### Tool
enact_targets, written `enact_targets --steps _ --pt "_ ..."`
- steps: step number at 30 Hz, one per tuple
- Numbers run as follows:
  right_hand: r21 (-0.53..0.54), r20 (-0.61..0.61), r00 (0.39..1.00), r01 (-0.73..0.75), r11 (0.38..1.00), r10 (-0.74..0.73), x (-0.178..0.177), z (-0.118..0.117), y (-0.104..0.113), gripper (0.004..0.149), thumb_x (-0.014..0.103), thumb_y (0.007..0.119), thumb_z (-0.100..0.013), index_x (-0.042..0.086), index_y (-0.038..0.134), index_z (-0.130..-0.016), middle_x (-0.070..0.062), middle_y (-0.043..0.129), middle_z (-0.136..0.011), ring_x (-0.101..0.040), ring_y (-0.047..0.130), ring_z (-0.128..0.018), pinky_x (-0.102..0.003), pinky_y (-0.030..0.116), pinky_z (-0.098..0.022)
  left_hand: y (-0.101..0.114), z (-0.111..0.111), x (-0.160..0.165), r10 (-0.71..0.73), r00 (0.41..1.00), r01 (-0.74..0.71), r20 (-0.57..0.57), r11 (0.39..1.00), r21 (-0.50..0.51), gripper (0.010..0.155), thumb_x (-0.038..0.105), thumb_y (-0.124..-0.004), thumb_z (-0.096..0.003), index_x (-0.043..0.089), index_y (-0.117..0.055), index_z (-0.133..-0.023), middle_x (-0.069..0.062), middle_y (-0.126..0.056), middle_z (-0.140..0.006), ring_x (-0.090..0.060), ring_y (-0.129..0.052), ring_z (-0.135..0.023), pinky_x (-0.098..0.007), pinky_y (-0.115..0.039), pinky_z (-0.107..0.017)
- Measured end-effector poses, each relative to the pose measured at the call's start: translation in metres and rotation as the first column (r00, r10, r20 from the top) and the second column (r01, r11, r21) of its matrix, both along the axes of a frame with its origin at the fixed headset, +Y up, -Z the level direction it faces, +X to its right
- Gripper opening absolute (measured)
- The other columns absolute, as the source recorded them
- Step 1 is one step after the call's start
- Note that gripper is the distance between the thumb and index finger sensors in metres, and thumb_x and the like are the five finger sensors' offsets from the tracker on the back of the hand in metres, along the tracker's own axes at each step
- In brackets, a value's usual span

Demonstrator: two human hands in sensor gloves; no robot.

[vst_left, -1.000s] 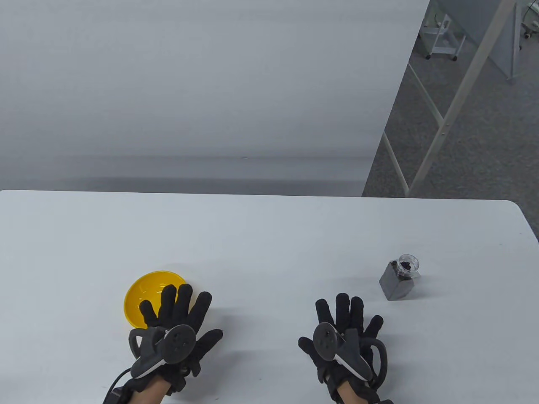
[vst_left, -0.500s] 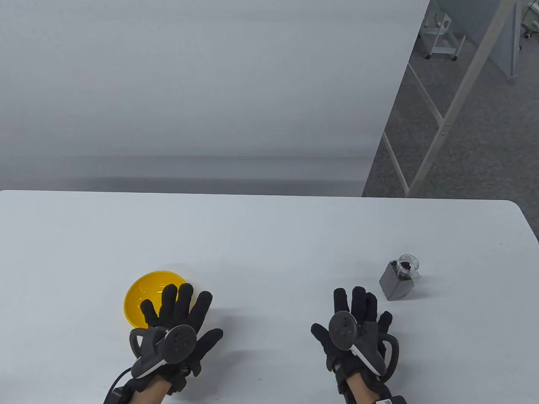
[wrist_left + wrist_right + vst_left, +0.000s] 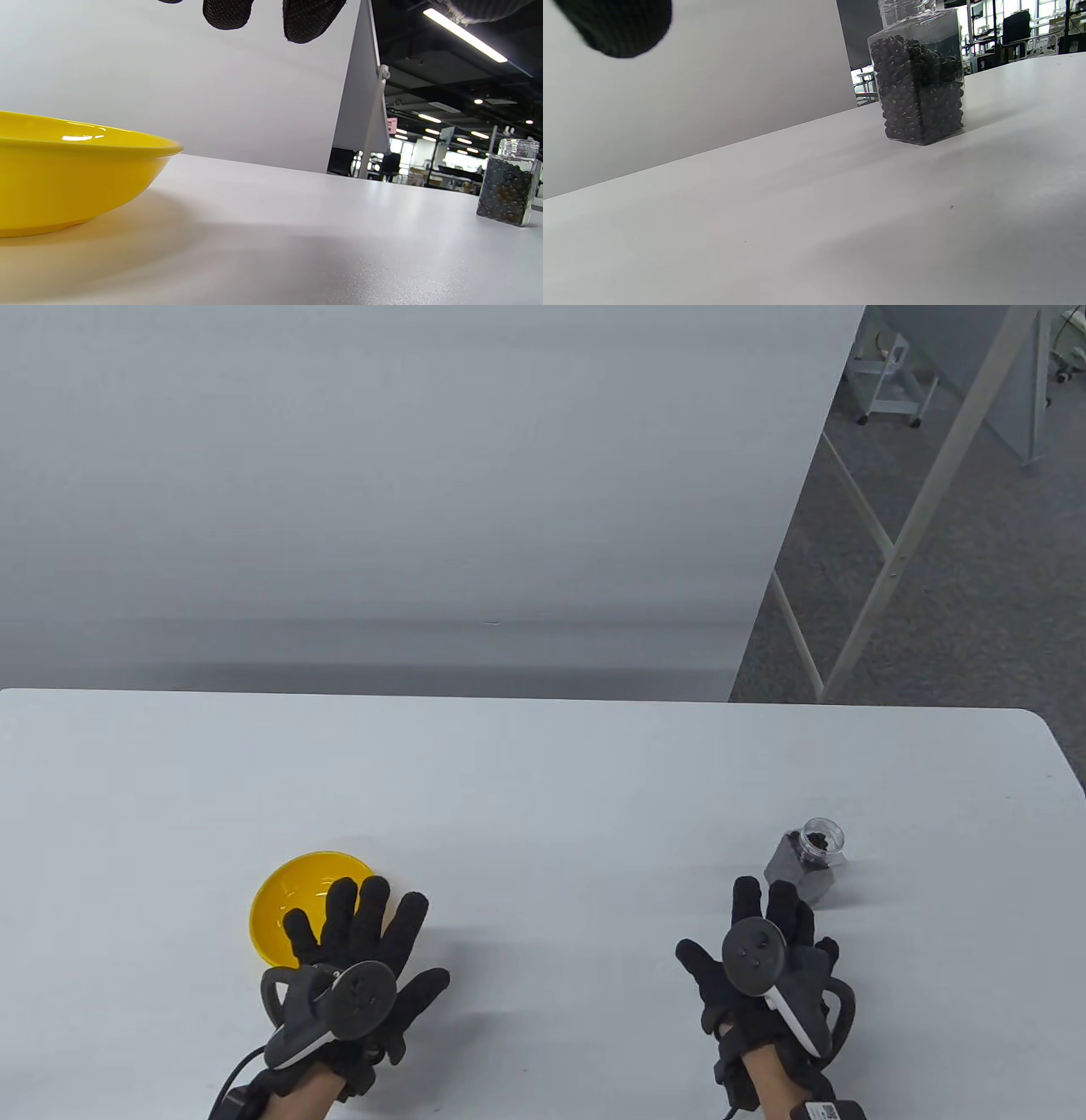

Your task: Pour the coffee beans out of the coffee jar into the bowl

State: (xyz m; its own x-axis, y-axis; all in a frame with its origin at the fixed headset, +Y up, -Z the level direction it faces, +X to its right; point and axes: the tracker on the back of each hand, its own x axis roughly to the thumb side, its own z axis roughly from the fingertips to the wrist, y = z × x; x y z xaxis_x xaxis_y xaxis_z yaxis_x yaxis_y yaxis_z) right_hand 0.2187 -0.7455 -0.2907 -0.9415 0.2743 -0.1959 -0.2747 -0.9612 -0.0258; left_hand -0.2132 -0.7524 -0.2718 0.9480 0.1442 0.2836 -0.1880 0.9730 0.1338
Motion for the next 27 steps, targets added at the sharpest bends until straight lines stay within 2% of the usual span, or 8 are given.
enact_targets --steps 10,27 --pt "0.008 0.090 0.991 0.095 0.995 -0.095 0.028 -0.008 0.003 0.095 0.072 0.068 -0.037 0.028 0.009 -0.097 -0.023 0.004 -0.106 -0.053 0.025 -0.100 -0.080 0.030 -0.063 0.000 0.000 0.000 -0.003 1.000 0.003 0.001 1.000 0.003 0.090 0.080 -0.053 -0.0382 0.026 -0.047 -0.110 -0.021 -0.035 -0.115 -0.060 -0.032 -0.103 -0.085 -0.019 -0.051" --pt "-0.007 0.279 0.941 0.200 0.980 -0.190 0.071 -0.032 -0.006 0.105 0.073 0.071 -0.036 0.020 0.003 -0.096 -0.024 0.006 -0.105 -0.053 0.030 -0.099 -0.077 0.037 -0.064 -0.001 0.000 0.002 -0.005 1.000 0.005 0.019 1.000 -0.010 0.093 0.083 -0.053 -0.0368 0.027 -0.046 -0.111 -0.021 -0.035 -0.115 -0.060 -0.031 -0.103 -0.085 -0.019 -0.051"
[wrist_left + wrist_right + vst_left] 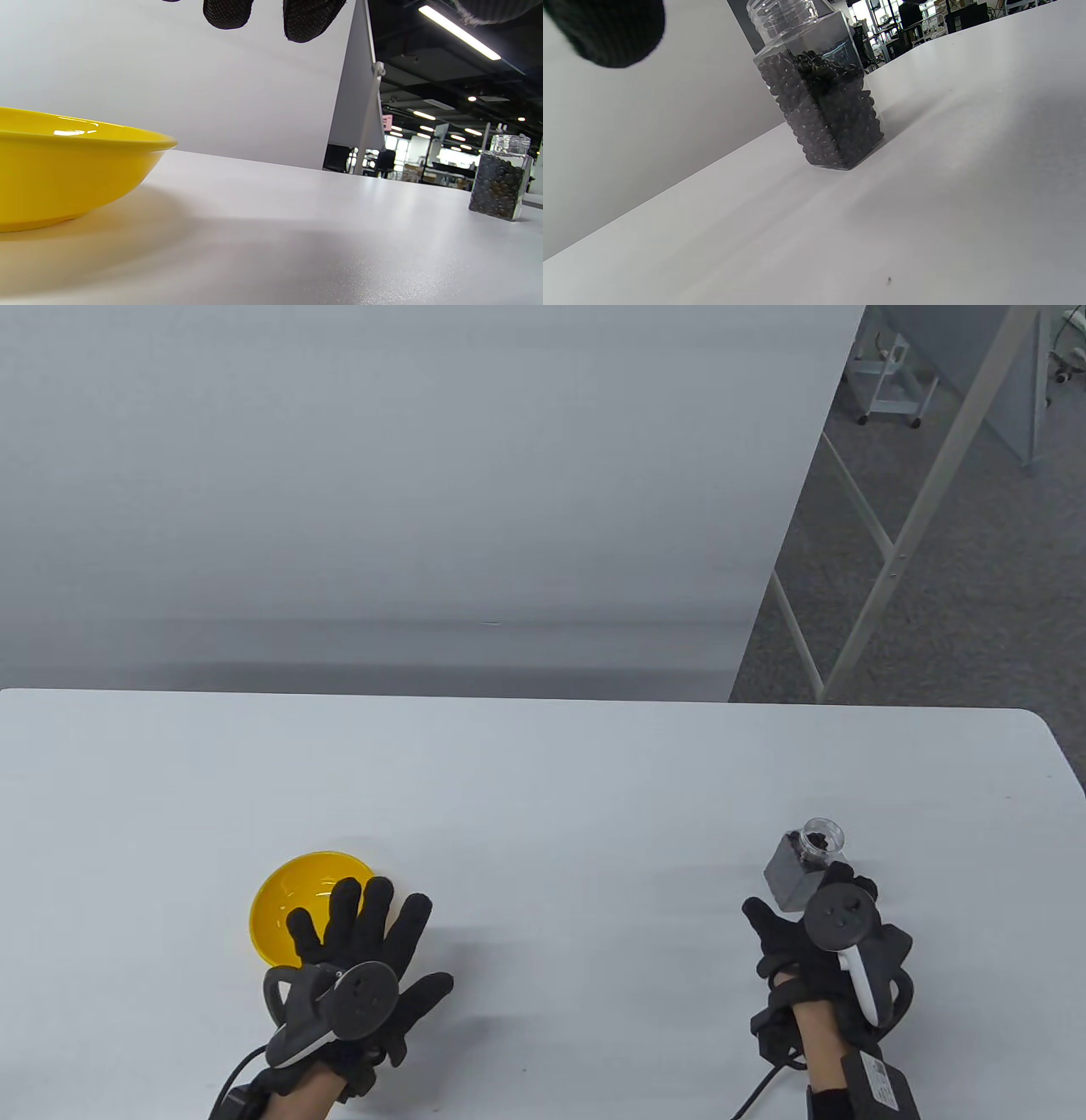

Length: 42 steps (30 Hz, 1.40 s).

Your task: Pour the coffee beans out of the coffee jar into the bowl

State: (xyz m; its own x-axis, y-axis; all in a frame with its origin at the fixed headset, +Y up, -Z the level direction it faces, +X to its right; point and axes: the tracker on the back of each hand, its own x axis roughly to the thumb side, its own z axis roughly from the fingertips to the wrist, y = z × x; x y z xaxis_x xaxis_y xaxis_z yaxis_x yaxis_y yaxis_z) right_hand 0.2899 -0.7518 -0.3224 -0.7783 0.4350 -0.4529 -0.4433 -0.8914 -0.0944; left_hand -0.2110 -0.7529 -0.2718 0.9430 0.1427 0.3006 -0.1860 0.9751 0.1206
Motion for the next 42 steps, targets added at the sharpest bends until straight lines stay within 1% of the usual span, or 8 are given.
enact_targets --steps 11,15,23,29,32,36,39,42 --pt "-0.052 0.097 0.993 0.074 0.996 -0.068 0.022 -0.022 -0.011 0.107 0.072 0.073 -0.035 0.018 0.004 -0.096 -0.023 0.008 -0.105 -0.052 0.034 -0.099 -0.075 0.040 -0.064 0.000 0.000 0.000 -0.006 1.000 0.006 -0.005 1.000 -0.008 0.094 0.083 -0.054 -0.0366 0.026 -0.046 -0.111 -0.021 -0.035 -0.115 -0.060 -0.030 -0.103 -0.085 -0.019 -0.051" --pt "-0.043 0.114 0.989 0.103 0.994 -0.098 0.030 -0.028 -0.015 0.107 0.072 0.075 -0.035 0.018 0.005 -0.096 -0.023 0.010 -0.105 -0.051 0.036 -0.098 -0.075 0.042 -0.064 0.000 -0.001 0.001 -0.008 1.000 0.008 -0.006 1.000 -0.010 0.094 0.083 -0.054 -0.0369 0.026 -0.046 -0.111 -0.021 -0.034 -0.115 -0.060 -0.030 -0.103 -0.085 -0.019 -0.051" --pt "0.010 0.107 0.981 0.164 0.986 -0.165 0.040 -0.039 -0.019 0.109 0.068 0.081 -0.033 0.015 0.010 -0.096 -0.023 0.017 -0.105 -0.049 0.039 -0.098 -0.073 0.043 -0.065 -0.001 -0.001 0.002 -0.020 1.000 0.020 -0.008 1.000 -0.014 0.094 0.082 -0.055 -0.0371 0.025 -0.046 -0.111 -0.021 -0.035 -0.115 -0.060 -0.030 -0.103 -0.085 -0.019 -0.051" --pt "0.024 0.097 0.972 0.214 0.977 -0.215 0.045 -0.048 -0.026 0.110 0.064 0.086 -0.032 0.014 0.011 -0.096 -0.023 0.018 -0.105 -0.049 0.040 -0.098 -0.071 0.045 -0.065 -0.001 -0.002 0.002 -0.030 0.999 0.030 -0.011 0.999 -0.019 0.093 0.082 -0.056 -0.0372 0.025 -0.046 -0.111 -0.021 -0.035 -0.115 -0.060 -0.030 -0.103 -0.085 -0.019 -0.051" --pt "0.012 0.098 0.967 0.235 0.972 -0.235 0.047 -0.052 -0.029 0.110 0.063 0.087 -0.032 0.015 0.011 -0.096 -0.022 0.019 -0.105 -0.048 0.040 -0.099 -0.071 0.045 -0.066 -0.001 -0.002 0.002 -0.034 0.999 0.034 -0.014 0.999 -0.017 0.093 0.081 -0.056 -0.0374 0.025 -0.045 -0.111 -0.021 -0.035 -0.115 -0.060 -0.030 -0.103 -0.085 -0.019 -0.051" --pt "0.037 0.091 0.956 0.278 0.960 -0.281 0.050 -0.056 -0.031 0.110 0.061 0.089 -0.032 0.015 0.012 -0.096 -0.021 0.020 -0.105 -0.048 0.040 -0.099 -0.071 0.045 -0.066 0.000 -0.003 0.001 -0.037 0.999 0.036 -0.021 0.999 -0.017 0.093 0.081 -0.057 -0.0374 0.025 -0.045 -0.111 -0.021 -0.034 -0.115 -0.060 -0.030 -0.103 -0.085 -0.019 -0.051" --pt "0.023 0.088 0.953 0.289 0.957 -0.289 0.052 -0.059 -0.033 0.111 0.062 0.090 -0.032 0.016 0.011 -0.096 -0.020 0.019 -0.106 -0.047 0.039 -0.099 -0.071 0.044 -0.066 0.000 -0.004 0.000 -0.040 0.999 0.040 -0.024 0.999 -0.020 0.093 0.081 -0.057 -0.0375 0.025 -0.045 -0.111 -0.021 -0.034 -0.115 -0.060 -0.030 -0.103 -0.085 -0.019 -0.051" --pt "0.031 0.086 0.938 0.333 0.942 -0.335 0.054 -0.061 -0.036 0.110 0.060 0.090 -0.032 0.017 0.012 -0.096 -0.020 0.020 -0.106 -0.047 0.040 -0.099 -0.071 0.045 -0.066 -0.001 -0.004 0.001 -0.045 0.999 0.045 -0.022 0.999 -0.023 0.093 0.080 -0.057 -0.0375 0.025 -0.045 -0.111 -0.021 -0.034 -0.115 -0.060 -0.030 -0.103 -0.085 -0.019 -0.051"
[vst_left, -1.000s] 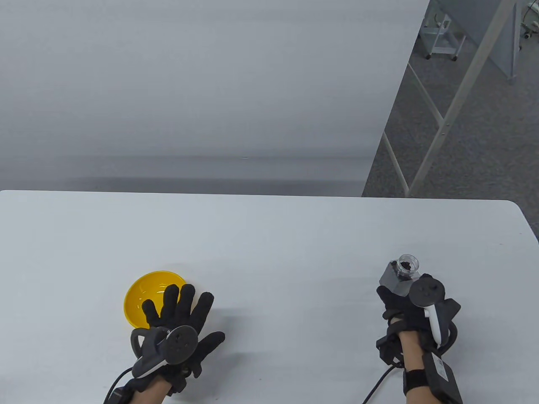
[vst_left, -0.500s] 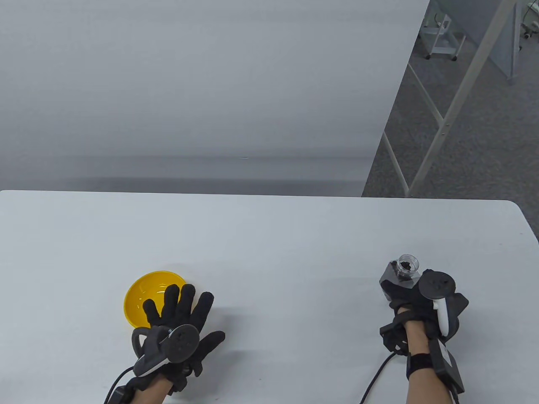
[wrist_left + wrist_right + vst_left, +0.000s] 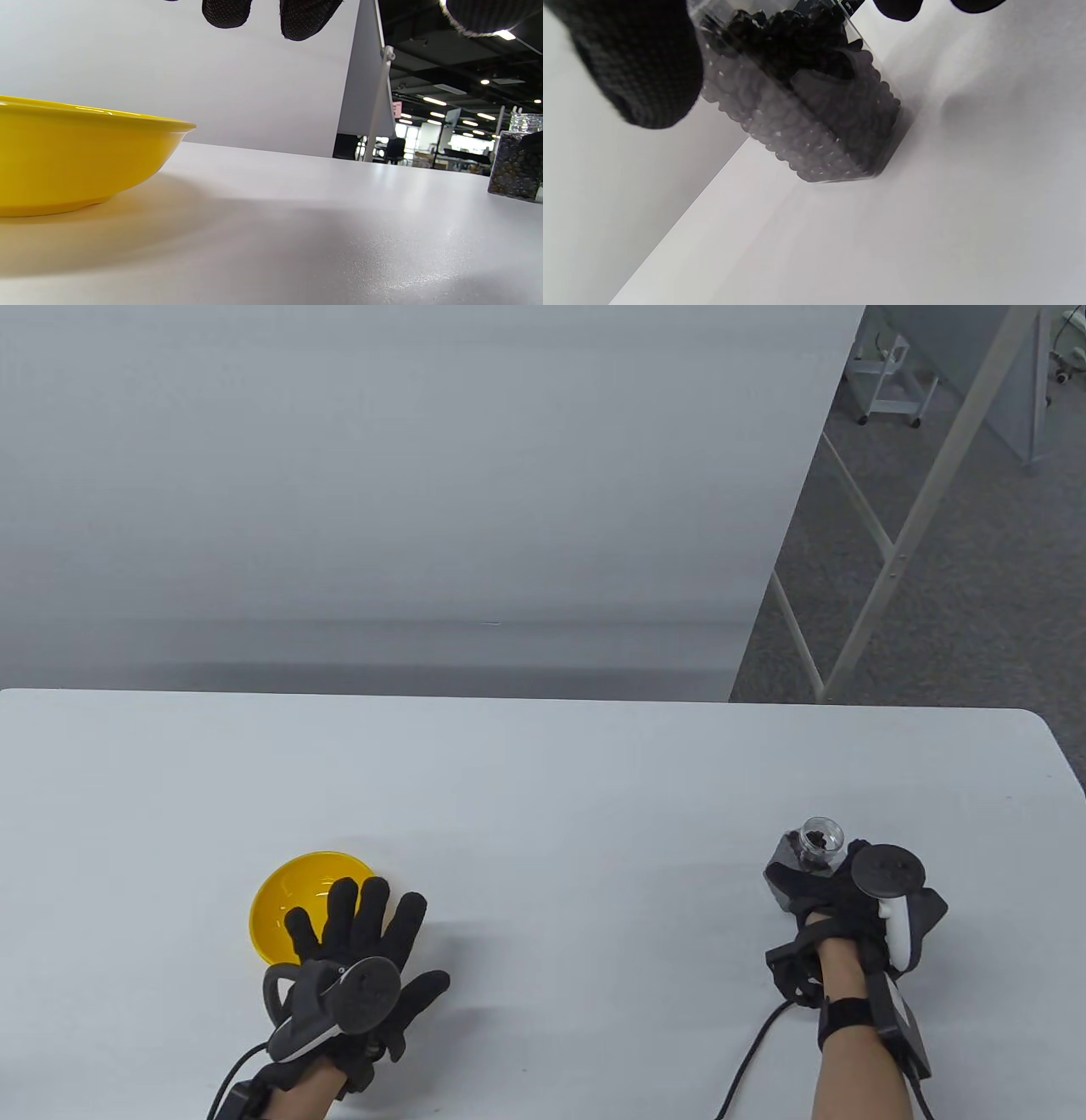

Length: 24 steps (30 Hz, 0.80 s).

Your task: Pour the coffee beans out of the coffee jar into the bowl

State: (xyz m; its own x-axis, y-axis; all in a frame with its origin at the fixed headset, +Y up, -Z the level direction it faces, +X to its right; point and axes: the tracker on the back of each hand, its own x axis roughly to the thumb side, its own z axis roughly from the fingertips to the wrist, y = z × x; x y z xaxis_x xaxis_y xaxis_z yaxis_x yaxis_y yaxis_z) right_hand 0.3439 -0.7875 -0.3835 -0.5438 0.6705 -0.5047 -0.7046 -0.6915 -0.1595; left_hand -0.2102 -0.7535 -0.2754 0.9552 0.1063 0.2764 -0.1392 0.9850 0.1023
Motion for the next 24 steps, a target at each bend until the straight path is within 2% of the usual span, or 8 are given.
enact_targets --steps 4,7,17,24 --pt "0.018 -0.003 0.998 0.060 0.998 -0.060 0.004 -0.001 -0.005 0.098 0.053 0.090 -0.036 0.023 0.019 -0.096 -0.017 0.028 -0.106 -0.047 0.042 -0.099 -0.071 0.045 -0.066 0.001 -0.001 -0.002 0.001 1.000 -0.001 -0.007 1.000 0.002 0.093 0.080 -0.057 -0.0374 0.025 -0.045 -0.111 -0.021 -0.035 -0.115 -0.060 -0.030 -0.103 -0.085 -0.019 -0.051" --pt "0.040 -0.018 0.994 0.104 0.994 -0.103 0.005 -0.001 -0.007 0.092 0.051 0.088 -0.037 0.024 0.022 -0.095 -0.017 0.032 -0.106 -0.046 0.041 -0.099 -0.071 0.044 -0.065 0.001 -0.002 -0.002 0.000 1.000 0.000 -0.009 1.000 -0.001 0.093 0.080 -0.057 -0.0375 0.025 -0.045 -0.111 -0.021 -0.034 -0.115 -0.060 -0.030 -0.103 -0.085 -0.019 -0.051" --pt "0.128 -0.014 0.989 0.145 0.981 -0.144 0.003 0.000 -0.010 0.090 0.046 0.090 -0.038 0.020 0.024 -0.094 -0.019 0.041 -0.103 -0.047 0.050 -0.097 -0.068 0.050 -0.066 0.002 -0.001 0.000 -0.002 1.000 0.002 0.003 1.000 0.005 0.093 0.081 -0.057 -0.0374 0.025 -0.045 -0.111 -0.021 -0.034 -0.115 -0.060 -0.030 -0.103 -0.085 -0.019 -0.051" --pt "0.240 -0.007 0.989 0.145 0.960 -0.148 -0.001 0.009 0.000 0.090 0.044 0.091 -0.037 0.019 0.026 -0.094 -0.021 0.042 -0.101 -0.050 0.053 -0.094 -0.070 0.052 -0.063 0.002 -0.001 0.001 -0.001 1.000 0.001 0.010 1.000 0.007 0.093 0.081 -0.057 -0.0373 0.025 -0.045 -0.111 -0.021 -0.034 -0.115 -0.060 -0.030 -0.103 -0.085 -0.019 -0.051"
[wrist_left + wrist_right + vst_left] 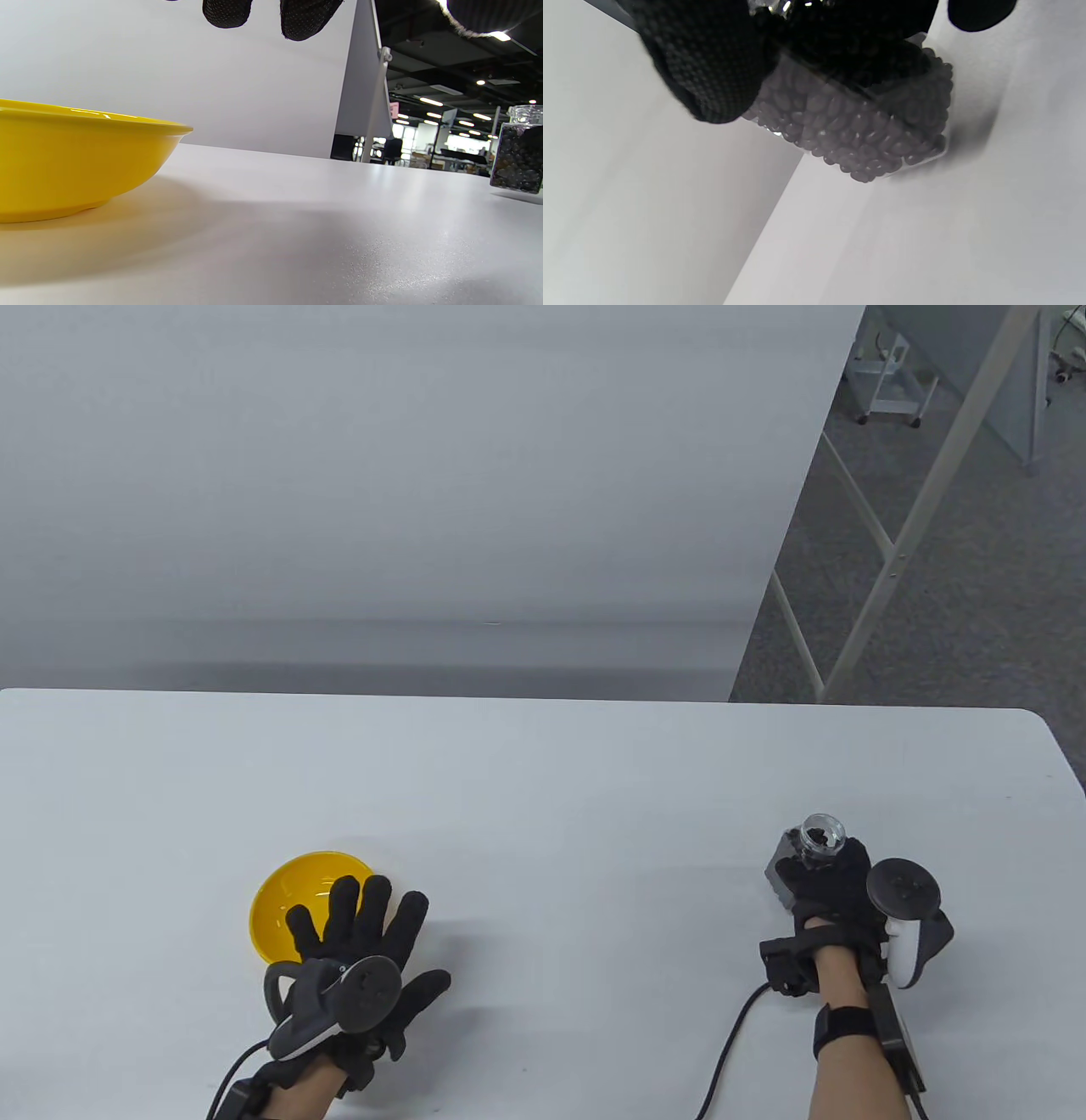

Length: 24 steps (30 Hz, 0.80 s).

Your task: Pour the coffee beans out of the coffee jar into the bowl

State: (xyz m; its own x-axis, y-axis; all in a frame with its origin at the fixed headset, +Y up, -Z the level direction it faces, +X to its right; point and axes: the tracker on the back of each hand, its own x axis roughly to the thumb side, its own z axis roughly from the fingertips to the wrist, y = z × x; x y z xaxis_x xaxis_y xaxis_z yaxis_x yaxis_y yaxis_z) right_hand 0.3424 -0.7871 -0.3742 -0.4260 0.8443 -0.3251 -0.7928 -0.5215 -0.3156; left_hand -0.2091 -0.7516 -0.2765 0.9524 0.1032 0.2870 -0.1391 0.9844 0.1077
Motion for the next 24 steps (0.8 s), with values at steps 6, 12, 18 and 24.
enact_targets --steps 6,12,18,24 --pt "0.095 -0.012 1.000 -0.004 0.995 0.005 -0.005 0.009 0.014 0.089 0.043 0.091 -0.037 0.017 0.027 -0.094 -0.023 0.044 -0.100 -0.052 0.055 -0.091 -0.071 0.053 -0.061 -0.001 0.001 0.001 0.002 1.000 -0.002 0.010 1.000 0.004 0.093 0.080 -0.057 -0.0375 0.025 -0.045 -0.111 -0.021 -0.034 -0.115 -0.060 -0.030 -0.103 -0.085 -0.019 -0.051" --pt "0.200 -0.047 0.999 -0.002 0.980 0.012 -0.016 0.018 0.037 0.090 0.043 0.092 -0.036 0.017 0.029 -0.094 -0.024 0.046 -0.099 -0.053 0.057 -0.090 -0.073 0.054 -0.059 -0.002 0.003 0.006 0.004 1.000 -0.004 0.028 1.000 0.002 0.093 0.080 -0.057 -0.0375 0.025 -0.045 -0.111 -0.021 -0.034 -0.115 -0.060 -0.030 -0.103 -0.085 -0.019 -0.051" --pt "0.300 -0.102 0.995 0.021 0.954 0.011 -0.032 0.028 0.059 0.088 0.045 0.091 -0.036 0.017 0.031 -0.094 -0.025 0.048 -0.098 -0.053 0.059 -0.088 -0.075 0.055 -0.058 -0.002 0.006 0.010 0.021 0.998 -0.022 0.053 0.999 0.025 0.092 0.080 -0.057 -0.0374 0.024 -0.046 -0.110 -0.021 -0.036 -0.115 -0.060 -0.033 -0.103 -0.085 -0.020 -0.051" --pt "0.382 -0.162 0.987 0.039 0.923 0.025 -0.051 0.039 0.077 0.088 0.047 0.091 -0.035 0.017 0.033 -0.095 -0.025 0.051 -0.097 -0.053 0.062 -0.086 -0.076 0.057 -0.056 -0.002 0.008 0.011 0.053 0.997 -0.055 0.064 0.998 0.028 0.092 0.080 -0.058 -0.0375 0.024 -0.046 -0.110 -0.021 -0.037 -0.114 -0.059 -0.034 -0.103 -0.085 -0.022 -0.052"
